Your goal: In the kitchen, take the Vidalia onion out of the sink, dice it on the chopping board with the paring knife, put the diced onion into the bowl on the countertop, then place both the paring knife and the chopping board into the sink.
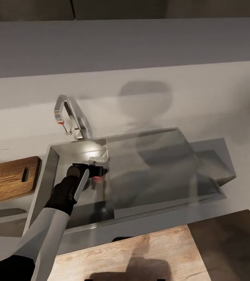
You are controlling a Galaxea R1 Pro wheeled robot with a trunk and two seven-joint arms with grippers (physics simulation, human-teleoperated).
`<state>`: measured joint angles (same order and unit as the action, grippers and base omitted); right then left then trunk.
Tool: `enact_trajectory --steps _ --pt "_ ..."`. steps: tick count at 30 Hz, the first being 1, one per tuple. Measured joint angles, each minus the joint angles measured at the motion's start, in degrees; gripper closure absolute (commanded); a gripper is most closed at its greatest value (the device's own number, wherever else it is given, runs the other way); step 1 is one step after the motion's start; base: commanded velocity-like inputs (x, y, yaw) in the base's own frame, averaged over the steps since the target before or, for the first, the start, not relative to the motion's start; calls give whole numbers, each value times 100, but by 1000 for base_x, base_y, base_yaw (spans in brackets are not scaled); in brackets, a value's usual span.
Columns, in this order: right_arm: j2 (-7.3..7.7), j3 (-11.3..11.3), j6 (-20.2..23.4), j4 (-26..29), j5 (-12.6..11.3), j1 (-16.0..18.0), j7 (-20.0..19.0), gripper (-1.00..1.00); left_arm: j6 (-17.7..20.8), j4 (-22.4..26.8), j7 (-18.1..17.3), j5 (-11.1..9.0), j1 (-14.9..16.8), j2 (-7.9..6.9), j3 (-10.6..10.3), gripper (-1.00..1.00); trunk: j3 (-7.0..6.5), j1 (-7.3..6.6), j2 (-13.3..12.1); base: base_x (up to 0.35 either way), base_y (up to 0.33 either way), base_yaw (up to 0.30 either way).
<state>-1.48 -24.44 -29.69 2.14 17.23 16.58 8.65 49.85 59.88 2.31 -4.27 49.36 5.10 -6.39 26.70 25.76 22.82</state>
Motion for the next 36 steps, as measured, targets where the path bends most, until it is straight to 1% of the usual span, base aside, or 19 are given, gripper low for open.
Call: enact_trajectory --steps 16,33,36 --pt "0 6 0 0 0 0 0 -100 0 -16 0 0 -3 0 0 -100 83 0 0 0 0 0" --pt "32 27 -17 0 30 0 -17 -100 0 -34 0 3 -9 0 5 -100 88 0 0 0 0 0" --pt "12 27 -17 0 28 0 -11 -100 0 -39 5 3 -9 0 6 -100 88 0 0 0 0 0"
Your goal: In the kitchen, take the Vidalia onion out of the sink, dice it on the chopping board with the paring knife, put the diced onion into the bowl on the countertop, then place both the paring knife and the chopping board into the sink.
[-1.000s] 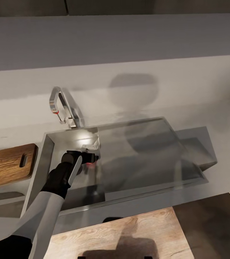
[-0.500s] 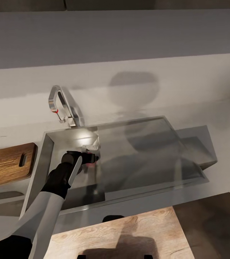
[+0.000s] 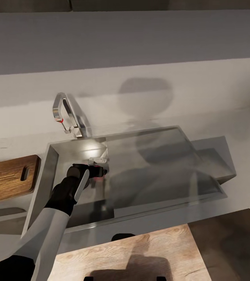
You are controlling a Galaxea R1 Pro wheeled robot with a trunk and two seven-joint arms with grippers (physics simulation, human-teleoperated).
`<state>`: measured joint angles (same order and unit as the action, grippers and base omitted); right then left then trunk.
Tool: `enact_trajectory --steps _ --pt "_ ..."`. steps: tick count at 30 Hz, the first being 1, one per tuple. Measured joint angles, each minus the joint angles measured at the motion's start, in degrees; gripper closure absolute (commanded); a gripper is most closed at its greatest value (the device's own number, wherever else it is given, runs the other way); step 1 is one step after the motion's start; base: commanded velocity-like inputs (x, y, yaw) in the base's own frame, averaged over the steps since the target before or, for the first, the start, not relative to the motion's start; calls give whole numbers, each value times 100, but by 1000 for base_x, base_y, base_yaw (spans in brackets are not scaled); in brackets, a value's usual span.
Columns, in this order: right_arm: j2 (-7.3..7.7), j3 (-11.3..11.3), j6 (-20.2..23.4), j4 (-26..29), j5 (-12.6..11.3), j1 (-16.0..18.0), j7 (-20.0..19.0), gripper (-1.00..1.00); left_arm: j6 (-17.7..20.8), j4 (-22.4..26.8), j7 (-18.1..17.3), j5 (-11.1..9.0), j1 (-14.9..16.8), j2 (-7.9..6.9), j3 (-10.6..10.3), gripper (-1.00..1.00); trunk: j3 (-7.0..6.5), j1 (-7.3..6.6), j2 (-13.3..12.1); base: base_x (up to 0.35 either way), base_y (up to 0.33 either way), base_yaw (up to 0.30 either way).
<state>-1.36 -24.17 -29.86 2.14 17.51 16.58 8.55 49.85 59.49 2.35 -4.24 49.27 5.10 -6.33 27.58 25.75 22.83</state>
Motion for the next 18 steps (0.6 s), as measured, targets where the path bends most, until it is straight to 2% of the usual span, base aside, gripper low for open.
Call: enact_trajectory --steps 7,8,18 --pt "-11 -9 2 0 -9 0 2 -100 0 11 3 0 0 0 3 -100 -4 0 0 0 0 0" --pt "-12 -11 3 0 -9 0 3 -100 0 11 3 0 0 0 3 100 -6 0 0 0 0 0" --pt "-12 -45 9 0 -23 0 11 -100 4 10 5 -21 2 8 2 100 -14 0 1 0 0 0"
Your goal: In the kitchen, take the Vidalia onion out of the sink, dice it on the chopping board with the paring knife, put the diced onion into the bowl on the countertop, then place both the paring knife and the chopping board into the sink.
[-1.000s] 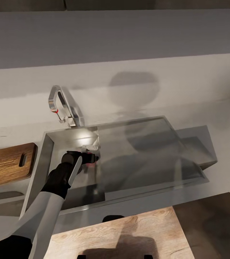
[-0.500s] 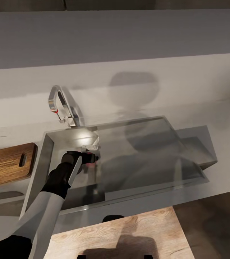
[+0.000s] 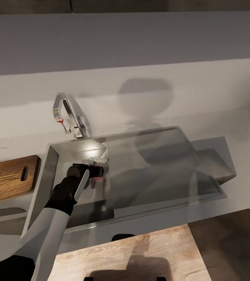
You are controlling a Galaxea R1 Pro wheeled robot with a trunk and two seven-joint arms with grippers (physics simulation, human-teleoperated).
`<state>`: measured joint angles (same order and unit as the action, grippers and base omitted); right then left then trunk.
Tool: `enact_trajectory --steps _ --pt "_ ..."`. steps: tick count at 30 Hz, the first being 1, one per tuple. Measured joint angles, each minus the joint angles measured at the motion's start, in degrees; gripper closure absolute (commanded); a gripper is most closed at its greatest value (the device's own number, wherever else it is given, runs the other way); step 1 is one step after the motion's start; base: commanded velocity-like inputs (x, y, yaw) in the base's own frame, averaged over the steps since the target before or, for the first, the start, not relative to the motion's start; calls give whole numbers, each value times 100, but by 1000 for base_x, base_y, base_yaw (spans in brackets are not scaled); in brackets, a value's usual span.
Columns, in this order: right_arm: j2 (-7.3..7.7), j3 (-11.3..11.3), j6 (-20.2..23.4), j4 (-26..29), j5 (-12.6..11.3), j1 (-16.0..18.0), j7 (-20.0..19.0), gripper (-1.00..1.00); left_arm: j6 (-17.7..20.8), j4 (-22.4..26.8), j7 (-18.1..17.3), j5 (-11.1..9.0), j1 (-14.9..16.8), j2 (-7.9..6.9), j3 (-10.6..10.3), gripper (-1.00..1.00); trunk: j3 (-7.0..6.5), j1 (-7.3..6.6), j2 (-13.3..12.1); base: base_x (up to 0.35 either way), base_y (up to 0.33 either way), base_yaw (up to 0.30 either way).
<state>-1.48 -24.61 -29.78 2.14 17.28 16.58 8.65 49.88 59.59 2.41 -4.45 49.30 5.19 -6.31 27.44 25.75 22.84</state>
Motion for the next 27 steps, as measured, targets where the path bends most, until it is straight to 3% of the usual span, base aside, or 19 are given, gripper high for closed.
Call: enact_trajectory --steps 15,27 --pt "0 0 -6 0 -5 0 0 -100 3 27 3 21 -2 -8 6 100 -106 0 -1 0 0 0" --pt "0 0 -2 0 -5 0 0 -100 62 935 17 20 -19 -12 0 100 -217 0 -1 0 0 0"
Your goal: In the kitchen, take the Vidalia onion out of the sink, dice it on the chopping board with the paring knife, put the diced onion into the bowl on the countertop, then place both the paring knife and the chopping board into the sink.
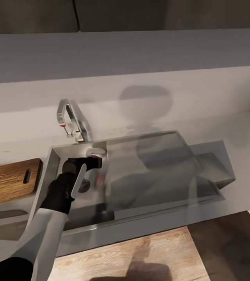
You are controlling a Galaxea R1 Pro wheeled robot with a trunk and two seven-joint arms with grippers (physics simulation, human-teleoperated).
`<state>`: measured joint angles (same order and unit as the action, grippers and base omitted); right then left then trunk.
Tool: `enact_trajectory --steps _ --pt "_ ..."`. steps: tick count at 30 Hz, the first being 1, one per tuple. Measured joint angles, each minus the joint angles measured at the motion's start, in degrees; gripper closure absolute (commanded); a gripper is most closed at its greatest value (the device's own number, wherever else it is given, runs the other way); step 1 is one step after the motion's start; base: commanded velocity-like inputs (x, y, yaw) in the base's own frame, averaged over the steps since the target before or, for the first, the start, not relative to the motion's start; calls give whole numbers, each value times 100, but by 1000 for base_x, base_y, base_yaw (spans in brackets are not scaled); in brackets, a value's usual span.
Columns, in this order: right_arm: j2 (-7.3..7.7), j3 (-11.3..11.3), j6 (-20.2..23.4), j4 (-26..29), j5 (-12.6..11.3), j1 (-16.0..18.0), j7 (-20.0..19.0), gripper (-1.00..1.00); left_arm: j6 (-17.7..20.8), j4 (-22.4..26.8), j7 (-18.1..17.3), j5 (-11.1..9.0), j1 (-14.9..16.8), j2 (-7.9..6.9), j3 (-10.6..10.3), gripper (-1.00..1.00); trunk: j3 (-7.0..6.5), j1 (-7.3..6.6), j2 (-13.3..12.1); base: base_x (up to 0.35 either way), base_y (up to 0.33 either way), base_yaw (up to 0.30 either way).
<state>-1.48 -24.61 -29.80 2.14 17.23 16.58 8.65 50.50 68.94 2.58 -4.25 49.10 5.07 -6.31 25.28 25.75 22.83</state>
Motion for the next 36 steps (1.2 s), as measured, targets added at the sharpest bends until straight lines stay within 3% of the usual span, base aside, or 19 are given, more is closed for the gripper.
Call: enact_trajectory --steps 7,21,36 --pt "0 0 2 0 0 0 0 -100 38 341 0 -4 -53 -12 -1 100 -64 0 0 0 0 0" --pt "0 8 2 0 0 0 -1 -100 126 1570 0 2 -920 -59 -2 100 -193 0 0 -3 25 0" --pt "0 9 -6 -2 1 1 -2 -100 466 1864 -2 -3 -977 -85 -1 100 -325 2 -1 -111 279 113"
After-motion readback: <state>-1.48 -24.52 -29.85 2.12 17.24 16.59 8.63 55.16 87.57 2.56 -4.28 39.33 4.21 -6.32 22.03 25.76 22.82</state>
